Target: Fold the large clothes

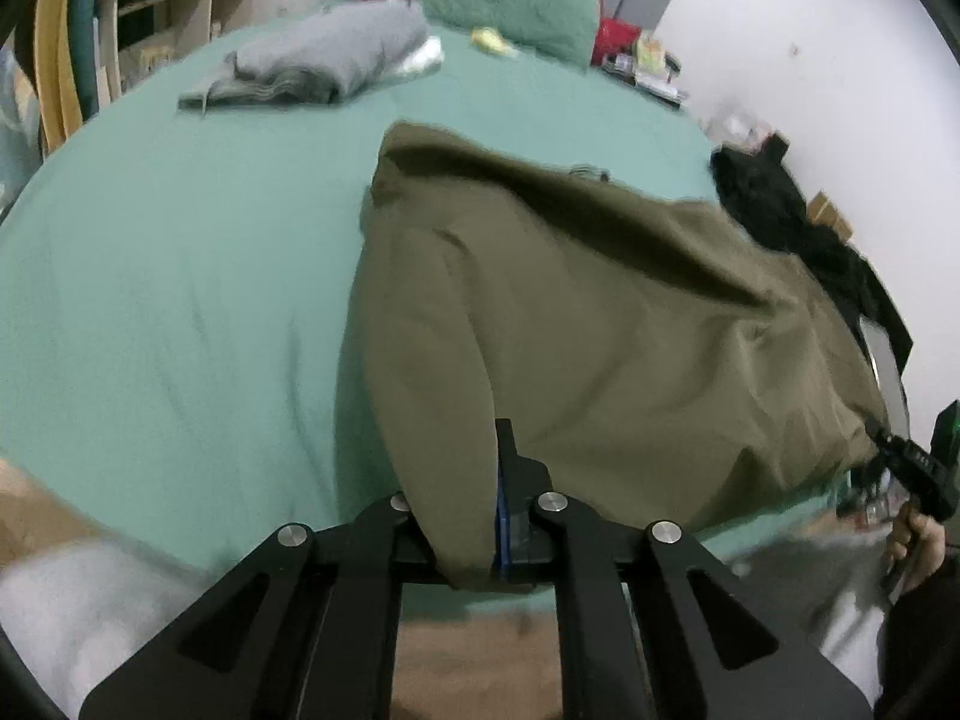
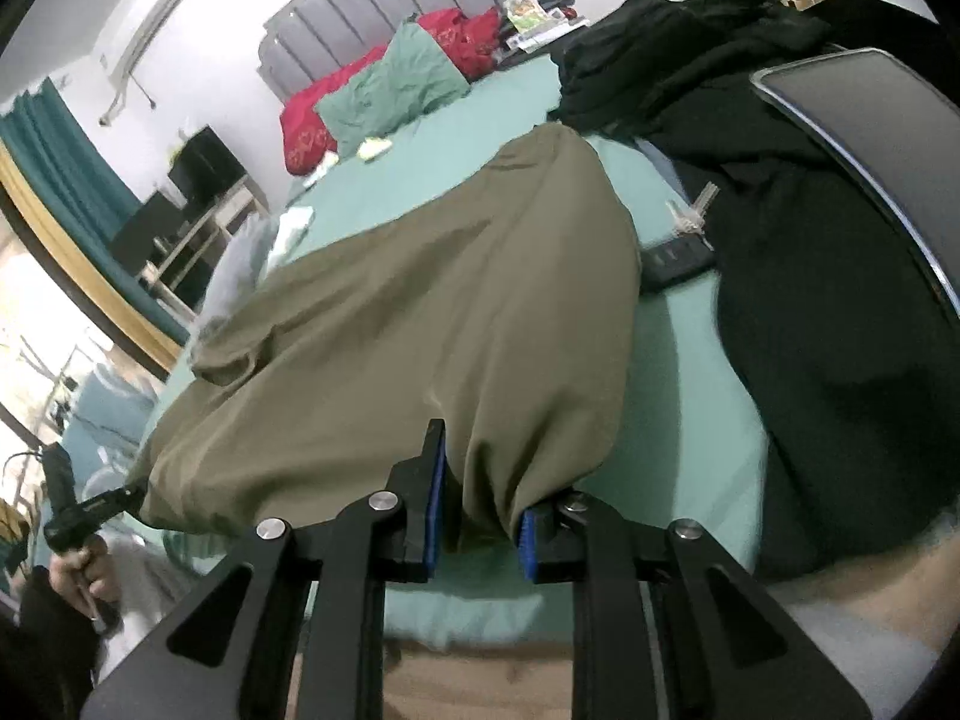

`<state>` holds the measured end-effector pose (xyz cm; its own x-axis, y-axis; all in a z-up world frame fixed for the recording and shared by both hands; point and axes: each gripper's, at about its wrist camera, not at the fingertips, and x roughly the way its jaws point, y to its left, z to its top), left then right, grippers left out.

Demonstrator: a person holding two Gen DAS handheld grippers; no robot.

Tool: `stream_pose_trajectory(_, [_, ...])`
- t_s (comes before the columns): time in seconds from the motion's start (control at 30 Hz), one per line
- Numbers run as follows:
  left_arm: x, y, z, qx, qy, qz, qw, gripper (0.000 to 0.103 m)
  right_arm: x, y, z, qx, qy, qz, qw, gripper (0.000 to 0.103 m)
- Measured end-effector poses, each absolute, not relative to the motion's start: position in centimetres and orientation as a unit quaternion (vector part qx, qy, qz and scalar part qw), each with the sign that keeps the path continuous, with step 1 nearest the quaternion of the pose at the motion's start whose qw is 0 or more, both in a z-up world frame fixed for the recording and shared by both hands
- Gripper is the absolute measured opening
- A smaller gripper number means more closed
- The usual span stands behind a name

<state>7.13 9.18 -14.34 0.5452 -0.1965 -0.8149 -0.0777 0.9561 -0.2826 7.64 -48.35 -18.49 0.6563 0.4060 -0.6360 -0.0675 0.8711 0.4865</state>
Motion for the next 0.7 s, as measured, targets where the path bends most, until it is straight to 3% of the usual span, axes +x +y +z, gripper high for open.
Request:
stream_pose_trajectory(0.17, [6.5,9.9,-14.0,-0.14,0.498,-0.02,0.856,0.027,7.9,-48.5,-18.7,0.225,0.426,0.107,0.87,0.035])
stream_pose_trajectory(0.37, [8.4,11.1,-10.7,-0.121,0.457,-0.011,0.881,0.04,8.2,-49.0,-16.5,0.169,0.365,0.07,0.913,0.05])
stream_pose_trajectory(0.5, [11.1,12.7,-8.7,-0.14,0.424,-0.005,0.895,0.042,10.9,-49.4,-15.6,0.146,0.349,0.06,0.924,0.051])
stream_pose_trajectory(0.57, [13.0,13.0,-8.3,-0.133,0.413,-0.002,0.901,0.049,12.4,-49.9,-15.0,0.138,0.339,0.06,0.929,0.052])
stream_pose_trajectory(0.7, [18.2,13.1,-9.6,-0.101,0.419,-0.001,0.902,0.05,16.6,-50.3,-14.7,0.133,0.342,0.087,0.926,0.052])
